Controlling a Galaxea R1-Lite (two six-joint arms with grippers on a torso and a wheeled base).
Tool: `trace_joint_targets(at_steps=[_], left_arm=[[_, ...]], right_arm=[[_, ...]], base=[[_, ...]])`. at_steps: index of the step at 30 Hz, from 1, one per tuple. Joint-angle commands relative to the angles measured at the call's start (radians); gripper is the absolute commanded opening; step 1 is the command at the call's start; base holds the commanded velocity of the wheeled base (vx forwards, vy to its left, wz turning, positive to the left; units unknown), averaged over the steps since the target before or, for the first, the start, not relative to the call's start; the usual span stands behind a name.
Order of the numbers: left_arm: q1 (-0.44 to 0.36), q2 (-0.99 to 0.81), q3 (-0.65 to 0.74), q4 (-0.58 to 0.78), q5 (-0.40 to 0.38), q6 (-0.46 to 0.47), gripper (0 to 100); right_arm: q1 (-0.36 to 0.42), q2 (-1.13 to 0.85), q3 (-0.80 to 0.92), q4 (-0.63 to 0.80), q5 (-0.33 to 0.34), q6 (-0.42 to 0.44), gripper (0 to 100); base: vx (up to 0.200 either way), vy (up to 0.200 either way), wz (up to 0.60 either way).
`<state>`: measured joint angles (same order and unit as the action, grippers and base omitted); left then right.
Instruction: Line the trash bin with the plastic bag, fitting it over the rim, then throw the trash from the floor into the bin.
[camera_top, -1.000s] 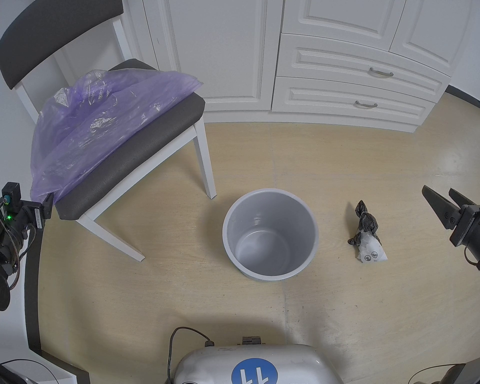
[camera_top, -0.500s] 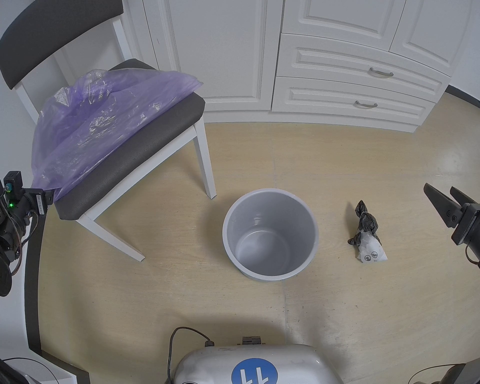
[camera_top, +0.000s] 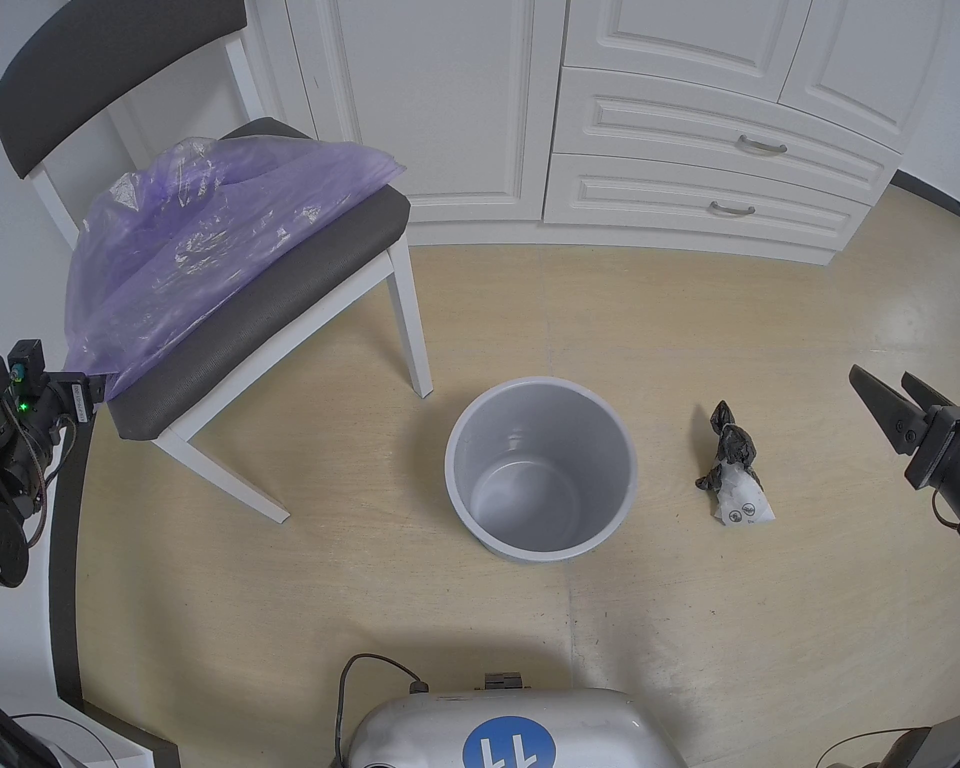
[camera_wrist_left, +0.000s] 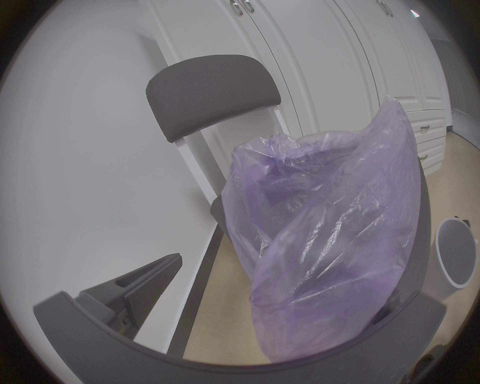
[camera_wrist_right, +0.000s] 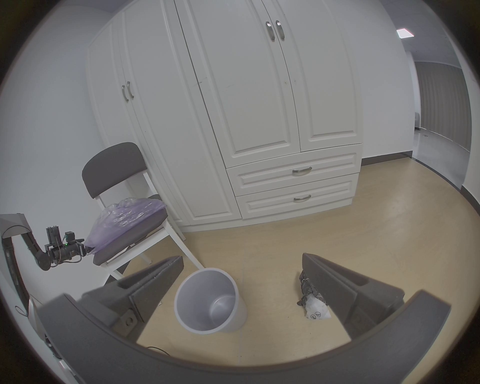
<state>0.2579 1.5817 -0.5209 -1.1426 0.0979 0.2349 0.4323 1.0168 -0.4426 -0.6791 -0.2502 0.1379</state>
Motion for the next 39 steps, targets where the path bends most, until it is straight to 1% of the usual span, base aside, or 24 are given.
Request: trace_joint_targets(at_steps=[1, 5, 11, 12, 16, 19, 20, 21, 22, 23, 25, 28, 32, 36, 37, 39], left_arm=[[0.021, 0.012, -0.004, -0.017, -0.004, 0.001, 100], [0.04, 0.026, -0.025, -0.029, -0.018, 0.0, 100], [0.04, 0.038, -0.027, -0.031, -0.053, -0.003, 100], [0.04, 0.038, -0.027, -0.031, -0.053, -0.003, 0], [0.035, 0.034, -0.034, -0.031, -0.083, -0.054, 0], [0.04, 0.038, -0.041, -0.031, -0.158, -0.115, 0], [0.04, 0.038, -0.041, -0.031, -0.158, -0.115, 0], [0.04, 0.035, -0.039, -0.031, -0.205, -0.18, 0], [0.04, 0.031, -0.036, -0.031, -0.221, -0.204, 0], [0.04, 0.031, -0.036, -0.031, -0.221, -0.204, 0], [0.038, 0.014, -0.033, -0.037, -0.256, -0.243, 0], [0.031, -0.003, -0.018, -0.08, -0.294, -0.267, 0], [0.024, -0.014, 0.009, -0.134, -0.297, -0.269, 0], [-0.035, -0.062, 0.053, -0.157, -0.283, -0.269, 0], [-0.035, -0.062, 0.053, -0.157, -0.283, -0.269, 0], [-0.106, -0.101, 0.078, -0.155, -0.242, -0.269, 0]], right_arm=[[0.0, 0.002, -0.001, 0.0, 0.0, 0.0, 100], [0.0, 0.0, -0.001, 0.0, 0.0, 0.0, 100], [0.0, -0.001, -0.001, 0.0, 0.0, 0.0, 100], [0.0, -0.001, -0.001, 0.0, 0.0, 0.0, 100], [0.0, -0.001, -0.007, 0.0, -0.001, 0.002, 100], [0.0, -0.003, -0.007, 0.0, 0.0, 0.002, 100], [0.0, -0.003, -0.007, 0.0, 0.0, 0.002, 100], [0.0, -0.003, -0.005, 0.0, 0.0, 0.002, 100], [0.0, -0.003, -0.005, 0.0, -0.001, 0.002, 100], [0.0, -0.003, -0.005, 0.0, -0.001, 0.002, 100], [0.0, -0.003, -0.004, 0.0, 0.0, 0.002, 100], [0.0, 0.0, -0.002, 0.0, 0.0, 0.002, 100], [0.0, 0.009, 0.001, 0.0, 0.0, 0.002, 100], [0.0, 0.026, 0.002, 0.0, 0.0, 0.0, 100], [0.0, 0.026, 0.002, 0.0, 0.0, 0.0, 100], [0.005, 0.04, 0.004, 0.001, -0.003, -0.001, 100]], base=[[0.0, 0.0, 0.0], [0.0, 0.0, 0.0], [0.0, 0.0, 0.0], [0.0, 0.0, 0.0], [0.0, 0.0, 0.0], [0.0, 0.0, 0.0], [0.0, 0.0, 0.0], [0.0, 0.0, 0.0], [0.0, 0.0, 0.0], [0.0, 0.0, 0.0], [0.0, 0.0, 0.0], [0.0, 0.0, 0.0], [0.0, 0.0, 0.0], [0.0, 0.0, 0.0], [0.0, 0.0, 0.0], [0.0, 0.0, 0.0]])
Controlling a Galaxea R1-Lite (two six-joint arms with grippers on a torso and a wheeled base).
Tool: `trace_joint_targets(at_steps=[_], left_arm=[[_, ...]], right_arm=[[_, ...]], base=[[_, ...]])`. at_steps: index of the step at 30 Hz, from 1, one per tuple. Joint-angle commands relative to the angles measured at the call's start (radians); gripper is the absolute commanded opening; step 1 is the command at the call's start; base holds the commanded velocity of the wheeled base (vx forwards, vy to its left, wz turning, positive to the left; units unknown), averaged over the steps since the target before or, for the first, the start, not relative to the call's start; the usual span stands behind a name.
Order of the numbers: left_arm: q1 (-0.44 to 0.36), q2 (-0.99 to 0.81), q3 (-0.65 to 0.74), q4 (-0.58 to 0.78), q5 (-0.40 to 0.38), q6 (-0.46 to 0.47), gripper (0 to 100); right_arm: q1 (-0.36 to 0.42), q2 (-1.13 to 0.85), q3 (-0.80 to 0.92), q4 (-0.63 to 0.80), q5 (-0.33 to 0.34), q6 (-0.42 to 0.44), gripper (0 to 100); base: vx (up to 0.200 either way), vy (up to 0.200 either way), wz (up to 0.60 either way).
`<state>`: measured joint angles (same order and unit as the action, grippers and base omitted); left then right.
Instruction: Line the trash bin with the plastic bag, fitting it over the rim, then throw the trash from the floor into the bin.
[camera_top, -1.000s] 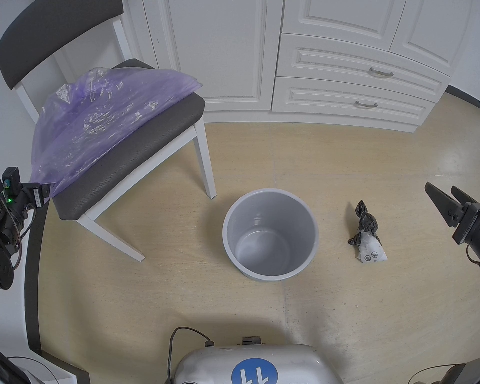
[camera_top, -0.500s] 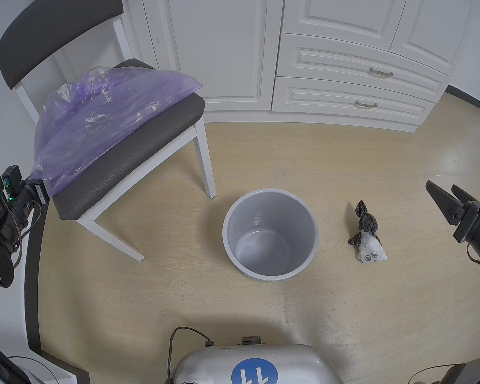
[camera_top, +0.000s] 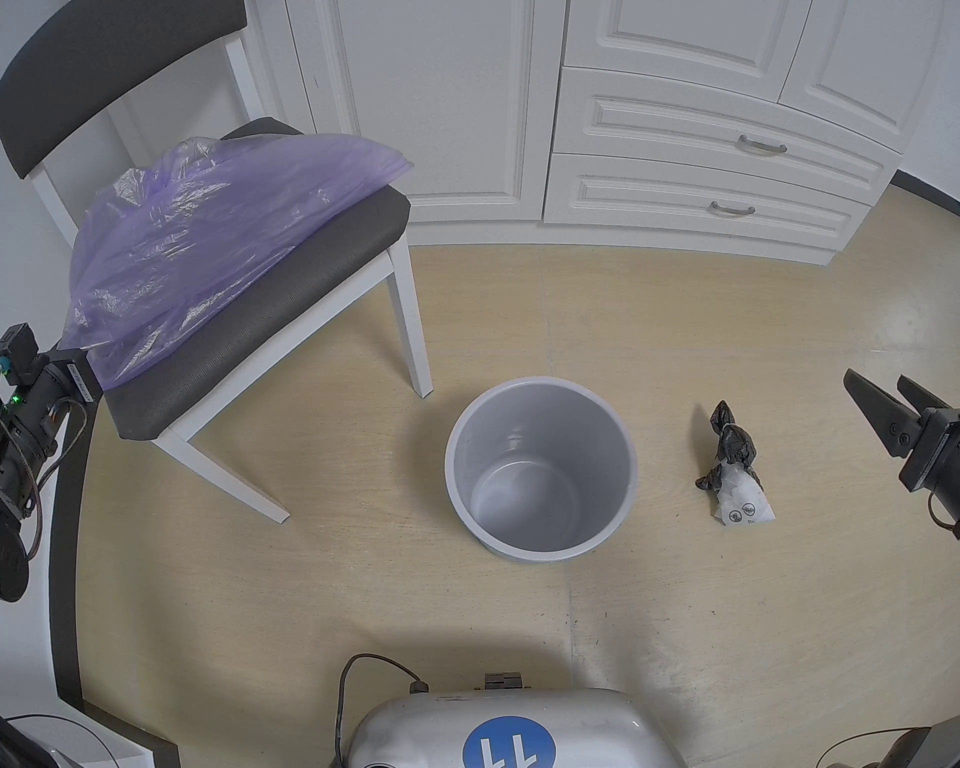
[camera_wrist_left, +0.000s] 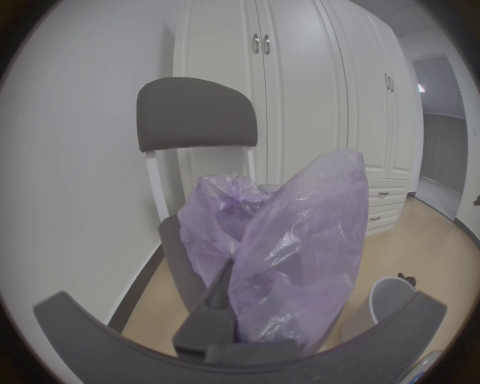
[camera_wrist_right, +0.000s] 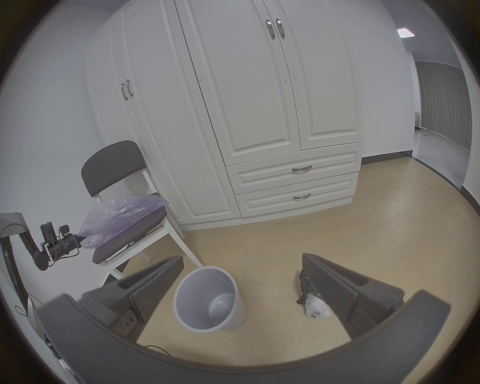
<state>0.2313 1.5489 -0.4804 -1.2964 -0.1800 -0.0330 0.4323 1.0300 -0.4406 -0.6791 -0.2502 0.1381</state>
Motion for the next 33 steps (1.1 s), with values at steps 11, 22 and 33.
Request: trace_joint_targets(at_steps=[11, 22, 33], left_arm=[[-0.428, -0.086, 0.026, -0.003, 0.32, 0.016, 0], [-0.679, -0.09, -0.021, -0.003, 0.436, 0.013, 0], [-0.872, -0.124, -0.009, -0.003, 0.545, 0.016, 0]], right_arm=[[0.019, 0.041, -0.01, -0.011, -0.014, -0.003, 100], [0.019, 0.047, -0.102, 0.004, -0.007, -0.005, 100], [0.108, 0.059, -0.069, 0.003, -0.023, -0.014, 100]], base=[[0.0, 0.0, 0.0], [0.0, 0.0, 0.0], [0.0, 0.0, 0.0]])
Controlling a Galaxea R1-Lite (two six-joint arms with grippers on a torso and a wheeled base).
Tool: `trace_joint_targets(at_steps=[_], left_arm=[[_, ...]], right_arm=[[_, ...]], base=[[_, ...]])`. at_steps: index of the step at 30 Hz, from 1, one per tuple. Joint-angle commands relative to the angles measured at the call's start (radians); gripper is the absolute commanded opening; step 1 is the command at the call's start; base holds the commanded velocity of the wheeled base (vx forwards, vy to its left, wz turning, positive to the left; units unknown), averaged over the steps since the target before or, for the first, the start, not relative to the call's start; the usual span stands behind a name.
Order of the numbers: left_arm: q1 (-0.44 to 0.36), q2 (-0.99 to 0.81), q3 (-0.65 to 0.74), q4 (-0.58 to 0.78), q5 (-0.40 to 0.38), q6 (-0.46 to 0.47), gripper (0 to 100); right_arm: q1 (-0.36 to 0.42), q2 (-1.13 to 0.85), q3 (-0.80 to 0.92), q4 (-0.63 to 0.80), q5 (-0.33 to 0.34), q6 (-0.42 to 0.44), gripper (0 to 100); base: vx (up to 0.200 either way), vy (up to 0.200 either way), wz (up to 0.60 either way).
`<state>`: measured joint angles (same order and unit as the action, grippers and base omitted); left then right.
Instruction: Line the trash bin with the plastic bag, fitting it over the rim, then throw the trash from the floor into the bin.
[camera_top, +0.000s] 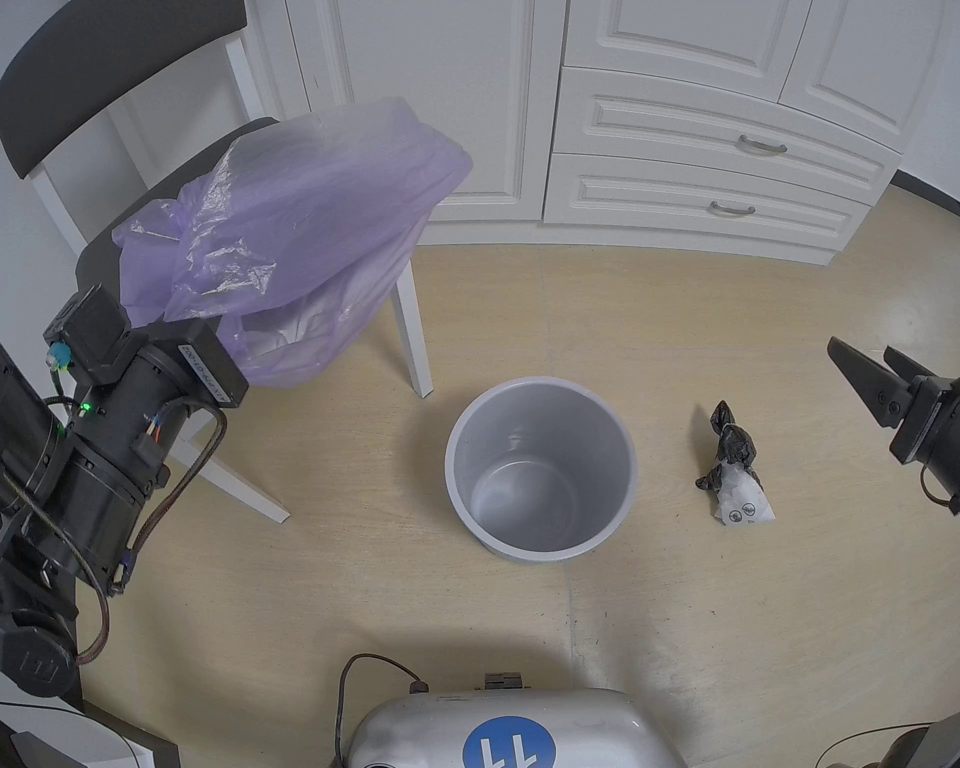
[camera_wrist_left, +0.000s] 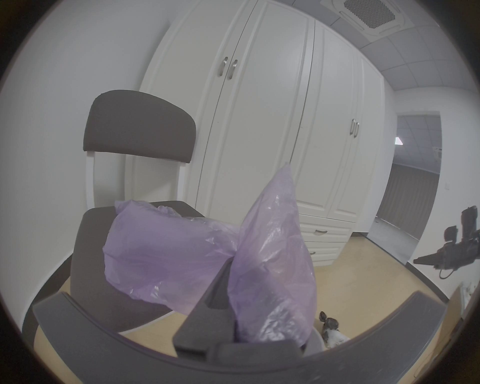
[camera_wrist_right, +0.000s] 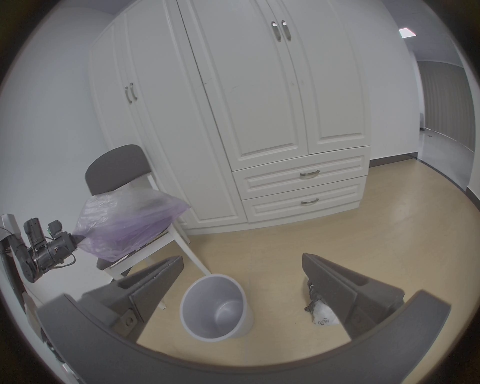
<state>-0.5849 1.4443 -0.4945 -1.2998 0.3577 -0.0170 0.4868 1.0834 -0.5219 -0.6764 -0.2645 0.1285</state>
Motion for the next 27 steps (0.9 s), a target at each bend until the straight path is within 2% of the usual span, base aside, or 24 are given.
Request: trace_joint_targets(at_steps=[1, 2, 5, 10, 14, 20, 27], left_arm=[[-0.064, -0.019, 0.004, -0.001, 0.009, 0.002, 0], [-0.067, -0.021, 0.004, -0.001, 0.009, 0.002, 0], [-0.078, -0.028, 0.004, -0.001, 0.012, 0.003, 0], [-0.121, -0.035, 0.004, -0.001, 0.012, 0.048, 0], [-0.171, -0.038, 0.002, -0.001, 0.012, 0.049, 0], [-0.191, -0.047, 0.004, -0.004, 0.01, 0.051, 0], [-0.256, -0.108, 0.014, -0.032, 0.001, 0.052, 0]], right_arm=[[0.082, 0.001, 0.014, -0.002, -0.038, -0.012, 100], [0.104, -0.003, 0.014, -0.002, -0.068, -0.024, 100], [0.119, -0.005, 0.017, -0.003, -0.101, -0.052, 100], [0.119, 0.004, 0.019, -0.005, -0.099, -0.055, 100], [0.119, 0.004, 0.019, -0.006, -0.098, -0.055, 100], [0.122, 0.021, 0.019, -0.008, -0.093, -0.055, 100], [0.141, 0.064, 0.022, -0.017, -0.093, -0.041, 100]], base=[[0.0, 0.0, 0.0], [0.0, 0.0, 0.0], [0.0, 0.0, 0.0], [0.0, 0.0, 0.0], [0.0, 0.0, 0.0], [0.0, 0.0, 0.0], [0.0, 0.0, 0.0]])
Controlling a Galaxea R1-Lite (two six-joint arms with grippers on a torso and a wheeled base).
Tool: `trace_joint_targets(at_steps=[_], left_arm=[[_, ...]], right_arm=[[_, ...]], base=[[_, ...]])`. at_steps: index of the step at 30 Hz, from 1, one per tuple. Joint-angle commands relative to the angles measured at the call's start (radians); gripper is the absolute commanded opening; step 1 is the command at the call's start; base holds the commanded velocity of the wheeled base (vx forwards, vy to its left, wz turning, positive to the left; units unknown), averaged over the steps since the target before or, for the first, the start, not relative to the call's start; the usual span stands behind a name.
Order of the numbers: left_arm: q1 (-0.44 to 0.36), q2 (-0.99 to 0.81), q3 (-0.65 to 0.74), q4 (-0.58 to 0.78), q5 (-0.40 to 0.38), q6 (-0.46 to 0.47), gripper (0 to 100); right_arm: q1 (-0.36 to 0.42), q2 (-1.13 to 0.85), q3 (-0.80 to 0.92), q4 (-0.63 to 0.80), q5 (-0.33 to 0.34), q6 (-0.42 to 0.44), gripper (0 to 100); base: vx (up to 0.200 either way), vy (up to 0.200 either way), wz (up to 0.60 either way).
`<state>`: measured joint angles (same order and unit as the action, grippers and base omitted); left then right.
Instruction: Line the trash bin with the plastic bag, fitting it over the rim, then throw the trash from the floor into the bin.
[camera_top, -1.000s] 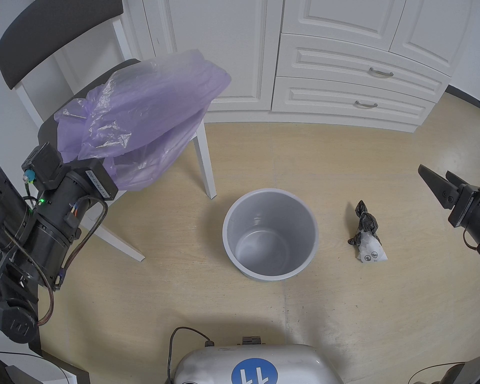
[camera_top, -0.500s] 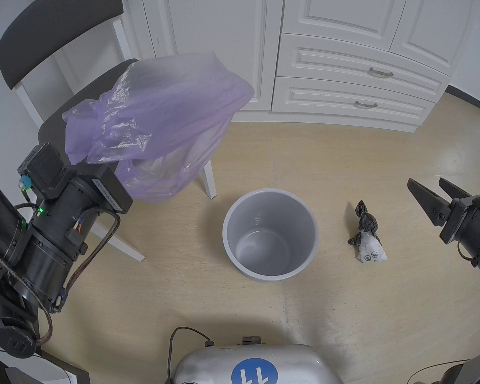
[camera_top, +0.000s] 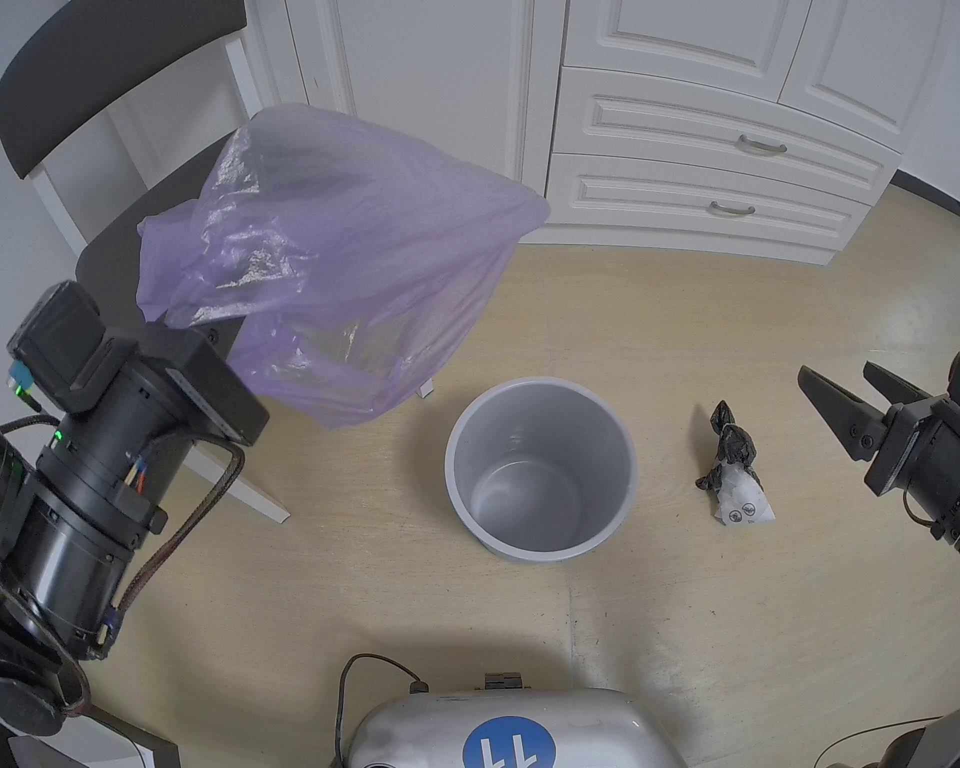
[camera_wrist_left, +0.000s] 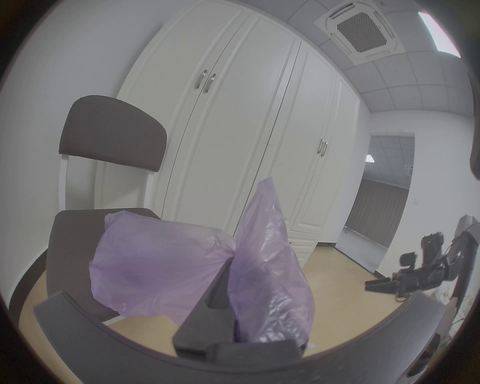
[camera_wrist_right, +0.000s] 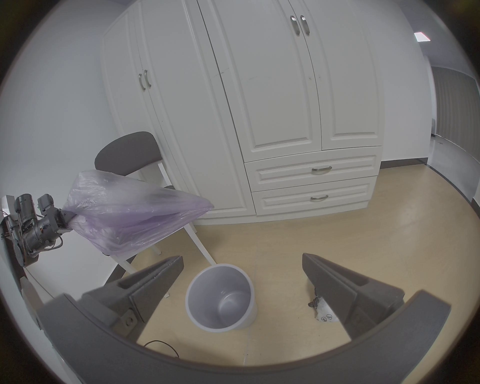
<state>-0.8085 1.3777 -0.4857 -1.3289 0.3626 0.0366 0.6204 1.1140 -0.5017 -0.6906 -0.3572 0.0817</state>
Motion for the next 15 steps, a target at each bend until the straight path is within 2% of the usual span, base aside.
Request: trace_joint_targets(at_steps=[1, 5, 8, 15], left_arm=[[-0.043, -0.043, 0.007, -0.004, -0.004, -0.001, 0], [-0.074, -0.055, 0.012, -0.004, -0.004, -0.001, 0], [-0.093, -0.077, 0.026, -0.004, -0.007, -0.001, 0], [-0.116, -0.121, 0.032, -0.009, -0.074, 0.0, 0]], right_arm=[[0.009, 0.04, 0.0, -0.003, 0.0, 0.009, 100], [0.024, 0.053, -0.001, -0.004, 0.0, 0.029, 100], [0.05, 0.078, -0.008, -0.004, 0.0, 0.075, 100], [0.047, 0.159, 0.0, -0.017, 0.0, 0.102, 100]], base=[[0.0, 0.0, 0.0], [0.0, 0.0, 0.0], [0.0, 0.0, 0.0], [0.0, 0.0, 0.0]])
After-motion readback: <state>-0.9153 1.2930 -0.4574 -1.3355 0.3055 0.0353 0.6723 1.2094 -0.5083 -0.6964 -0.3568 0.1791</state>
